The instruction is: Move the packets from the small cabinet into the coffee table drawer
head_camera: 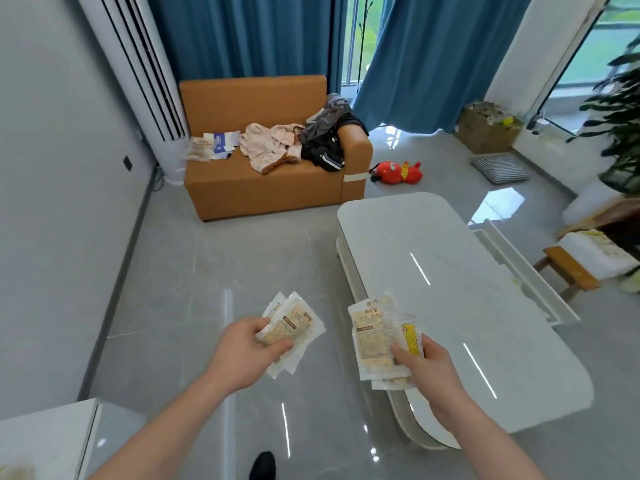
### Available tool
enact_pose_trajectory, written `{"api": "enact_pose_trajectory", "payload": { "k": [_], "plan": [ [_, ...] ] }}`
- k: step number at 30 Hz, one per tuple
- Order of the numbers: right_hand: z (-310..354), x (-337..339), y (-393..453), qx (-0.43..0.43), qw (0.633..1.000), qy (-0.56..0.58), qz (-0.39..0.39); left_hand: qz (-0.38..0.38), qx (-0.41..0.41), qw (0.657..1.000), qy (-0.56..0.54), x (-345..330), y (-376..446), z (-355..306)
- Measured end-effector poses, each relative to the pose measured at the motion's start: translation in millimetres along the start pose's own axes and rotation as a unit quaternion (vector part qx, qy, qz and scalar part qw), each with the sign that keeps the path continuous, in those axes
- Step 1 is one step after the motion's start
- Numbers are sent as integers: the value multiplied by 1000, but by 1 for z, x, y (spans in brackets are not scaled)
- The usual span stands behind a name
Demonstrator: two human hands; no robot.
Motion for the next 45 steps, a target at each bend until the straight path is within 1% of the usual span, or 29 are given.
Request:
{"api": "enact_pose_trajectory", "payload": {
  "k": [4, 7, 11, 16, 22, 29, 31, 33, 38, 40, 43, 45],
  "plan": [
    [-25, 109, -34, 0, 1000, -10, -27, 20, -17, 999, -25, -87, -22, -64],
    [-40, 181, -55, -5, 998, -28, -51, 33, -41, 998, -18, -142, -42, -113],
    [-46, 250, -71, -1, 998, -29, -50, 45, -52, 998, -16, -197, -59, -161],
    [-47, 315, -62, 7, 999, -12, -53, 57, -39, 998, -4, -240, -51, -195],
    [-33, 397, -27, 19, 998, -3, -56, 54, -20, 998, 1, -293, -6, -233],
    [-13, 519, 31, -12, 997, -1, -70, 65, 2, 998, 6, -389, 70, -303],
    [-9, 556, 45, -17, 997, 8, -74, 80, -3, 997, 4, -424, 95, -332],
    [-10, 598, 57, -23, 995, 16, -98, 90, -16, 996, 11, -457, 117, -368],
    [-13, 697, 80, -34, 990, 41, -134, 130, -46, 990, 14, -543, 156, -464],
    [-18, 734, 95, -40, 989, 42, -137, 137, -54, 989, 25, -575, 169, -497],
    [-25, 788, 123, -48, 989, 43, -130, 134, -54, 989, 38, -624, 185, -530],
    [-28, 813, 138, -52, 990, 42, -126, 125, -37, 991, 38, -643, 190, -537]
  ]
}}
Point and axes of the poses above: each hand's wrist, its own y-axis towards the middle knuckle, its own x-axis out of the back of the hand, z = x × y, the point moved 9 cm from there along y, towards the middle knuckle, and after that the axes turned 4 degrees about z, right-handed, at the moved point
